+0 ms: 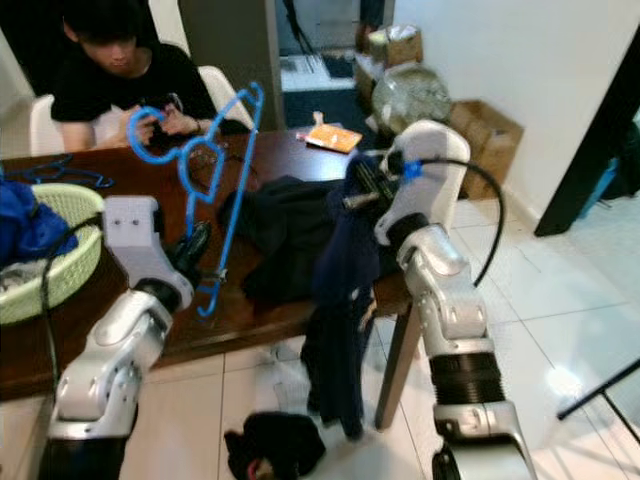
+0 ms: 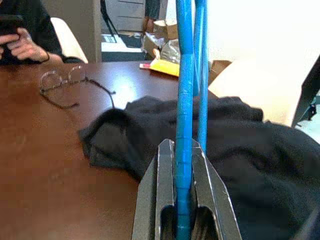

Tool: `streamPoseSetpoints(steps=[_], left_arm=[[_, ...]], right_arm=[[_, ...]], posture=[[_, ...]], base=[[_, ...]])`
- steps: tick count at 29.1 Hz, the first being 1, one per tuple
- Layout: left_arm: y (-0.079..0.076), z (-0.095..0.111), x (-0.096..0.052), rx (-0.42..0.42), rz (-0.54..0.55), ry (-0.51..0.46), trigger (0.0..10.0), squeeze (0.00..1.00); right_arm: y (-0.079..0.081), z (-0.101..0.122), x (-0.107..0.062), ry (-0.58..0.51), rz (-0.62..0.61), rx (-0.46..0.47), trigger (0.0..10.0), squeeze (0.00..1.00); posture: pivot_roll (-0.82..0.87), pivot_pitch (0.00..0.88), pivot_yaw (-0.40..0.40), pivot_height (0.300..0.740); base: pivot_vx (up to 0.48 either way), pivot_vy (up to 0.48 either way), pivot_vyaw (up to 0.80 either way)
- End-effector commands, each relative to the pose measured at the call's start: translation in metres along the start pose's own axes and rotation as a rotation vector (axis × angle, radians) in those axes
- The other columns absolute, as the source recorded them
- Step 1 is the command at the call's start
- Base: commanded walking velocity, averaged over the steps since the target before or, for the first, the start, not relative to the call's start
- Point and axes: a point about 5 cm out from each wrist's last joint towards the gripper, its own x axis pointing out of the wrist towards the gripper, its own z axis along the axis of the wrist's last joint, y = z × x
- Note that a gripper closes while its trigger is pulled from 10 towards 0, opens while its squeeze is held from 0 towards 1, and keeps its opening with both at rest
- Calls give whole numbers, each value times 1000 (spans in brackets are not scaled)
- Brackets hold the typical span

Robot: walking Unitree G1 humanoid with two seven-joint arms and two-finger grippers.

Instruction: Hang hanger

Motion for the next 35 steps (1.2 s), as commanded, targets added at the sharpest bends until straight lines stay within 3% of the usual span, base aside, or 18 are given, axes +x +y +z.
streamPoseSetpoints(steps=[1, 10, 13, 14, 15, 16, 18, 20, 21, 22, 23, 25, 27, 32, 33, 34, 35], left_arm=[[3, 4, -2, 10, 10, -11, 10000, 0], [-2, 2, -3, 21, 0, 1, 10000, 0], [-1, -4, -5, 26, 41, 43, 10000, 0], [-1, -4, -5, 26, 41, 43, 10000, 0], [1, -7, -6, 23, 55, 63, 10000, 0], [1, -7, -6, 23, 55, 63, 10000, 0], [2, -8, -7, 15, 64, 75, 10000, 0], [2, -8, -7, 15, 64, 75, 10000, 0], [2, -9, -8, 13, 65, 77, 10000, 0], [2, -9, -8, 11, 67, 77, 10000, 0], [2, -9, -8, 11, 67, 77, 10000, 0], [1, -11, -9, 5, 70, 81, 10000, 0], [0, -12, -10, 3, 72, 83, 10000, 0], [-2, -12, -11, 1, 76, 86, 10000, 0], [-1, -11, -13, -2, 89, 86, 10000, 0], [-1, -11, -13, -2, 89, 86, 10000, 0], [0, -11, -14, -1, 93, 86, 10000, 0]], right_arm=[[8, 12, 4, -47, 30, 8, 10000, 0], [22, 42, 21, -142, 97, 62, 10000, 0], [27, 88, 41, -285, 134, 143, 10000, 0], [27, 88, 41, -285, 134, 143, 10000, 0], [17, 110, 50, -344, 81, 119, 10000, 0], [17, 110, 50, -344, 81, 119, 10000, 0], [-5, 160, 63, -474, -24, 138, 10000, 0], [-5, 160, 63, -474, -24, 138, 10000, 0], [-10, 177, 65, -517, -46, 151, 10000, 0], [-10, 194, 66, -560, -35, 166, 10000, 0], [-10, 194, 66, -560, -35, 166, 10000, 0], [5, 231, 71, -652, 66, 227, 10000, 0], [13, 239, 73, -663, 116, 251, 10000, 0], [29, 229, 80, -607, 204, 220, 10000, 0], [59, 164, 84, -336, 374, -81, 10000, 0], [59, 164, 84, -336, 374, -81, 10000, 0], [70, 129, 79, -203, 455, -230, 10000, 0]], posture=[[47, 27, -21, 735], [51, 33, -19, 735], [60, 36, -24, 735], [60, 36, -24, 735], [62, 35, -25, 735], [62, 35, -25, 735], [69, 37, -40, 735], [69, 37, -40, 735], [69, 37, -40, 735], [66, 37, -44, 735], [66, 37, -44, 735], [59, 40, -51, 735], [59, 40, -55, 735], [66, 45, -61, 735], [72, 56, -61, 735], [72, 56, -61, 735], [72, 56, -61, 735]], base=[[480, 0, 0], [480, 0, 0], [322, 0, 0], [244, 0, 0], [0, 0, 0], [0, 0, 0], [0, 0, 0], [0, 0, 0], [0, 0, 0], [0, 0, 0], [0, 0, 0], [0, 0, 0], [0, 0, 0], [0, 0, 0], [0, 0, 0], [0, 0, 0], [0, 0, 0]])
